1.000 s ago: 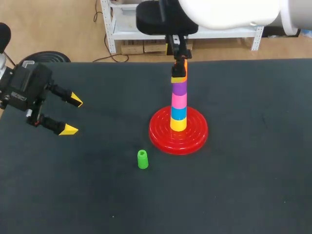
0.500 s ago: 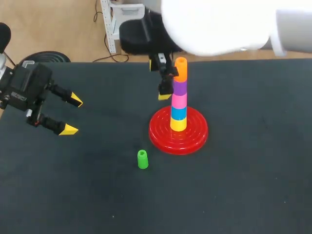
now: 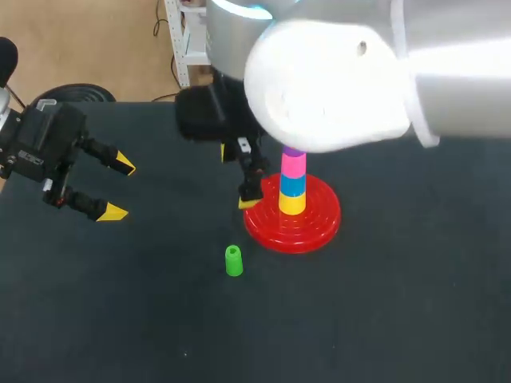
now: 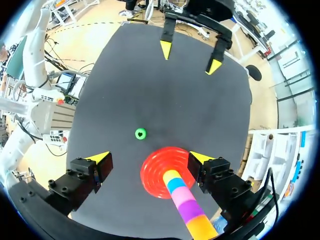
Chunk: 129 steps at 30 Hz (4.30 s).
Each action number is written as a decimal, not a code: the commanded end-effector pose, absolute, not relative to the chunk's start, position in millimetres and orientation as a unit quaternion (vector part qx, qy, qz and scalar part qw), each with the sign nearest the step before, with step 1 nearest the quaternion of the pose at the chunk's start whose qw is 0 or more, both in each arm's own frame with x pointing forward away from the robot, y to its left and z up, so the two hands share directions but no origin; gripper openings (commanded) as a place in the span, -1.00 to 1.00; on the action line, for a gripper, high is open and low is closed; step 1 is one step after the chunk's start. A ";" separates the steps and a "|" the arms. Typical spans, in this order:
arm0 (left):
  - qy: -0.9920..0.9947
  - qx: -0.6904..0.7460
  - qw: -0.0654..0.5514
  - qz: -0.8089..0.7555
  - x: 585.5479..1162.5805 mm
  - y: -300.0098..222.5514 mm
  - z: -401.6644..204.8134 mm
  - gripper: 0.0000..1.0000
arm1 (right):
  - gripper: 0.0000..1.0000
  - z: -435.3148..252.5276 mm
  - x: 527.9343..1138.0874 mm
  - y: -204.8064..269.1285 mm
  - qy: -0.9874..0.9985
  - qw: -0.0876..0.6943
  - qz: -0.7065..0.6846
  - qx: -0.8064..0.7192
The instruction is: Pick up and stack the cylinders on the red base in this order: pink,purple,orange,green
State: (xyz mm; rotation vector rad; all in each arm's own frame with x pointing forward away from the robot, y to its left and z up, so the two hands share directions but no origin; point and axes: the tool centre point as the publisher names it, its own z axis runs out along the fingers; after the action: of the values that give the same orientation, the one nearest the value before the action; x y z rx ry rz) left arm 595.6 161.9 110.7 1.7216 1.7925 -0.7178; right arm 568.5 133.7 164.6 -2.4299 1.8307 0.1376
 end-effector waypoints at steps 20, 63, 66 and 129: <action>0.666 0.640 0.275 -0.267 595.7 162.0 109.5 1.00 | 1.00 84.6 517.7 154.9 0.584 0.013 0.052 -0.810; 0.666 0.640 0.275 -0.267 595.7 162.0 109.5 1.00 | 1.00 17.6 538.8 148.0 0.595 0.011 0.038 -0.803; 0.666 0.640 0.275 -0.267 595.7 162.0 109.5 1.00 | 1.00 16.2 538.7 149.0 0.594 0.010 0.039 -0.803; 0.666 0.640 0.275 -0.267 595.7 162.0 109.5 1.00 | -1.00 261.7 601.3 114.3 0.597 0.105 -0.055 -0.793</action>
State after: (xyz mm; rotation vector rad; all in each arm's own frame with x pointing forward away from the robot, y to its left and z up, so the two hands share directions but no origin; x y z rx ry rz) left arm 595.6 161.9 110.7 1.7217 1.7925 -0.7177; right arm 607.2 126.4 232.6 -2.3441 1.7544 -0.1821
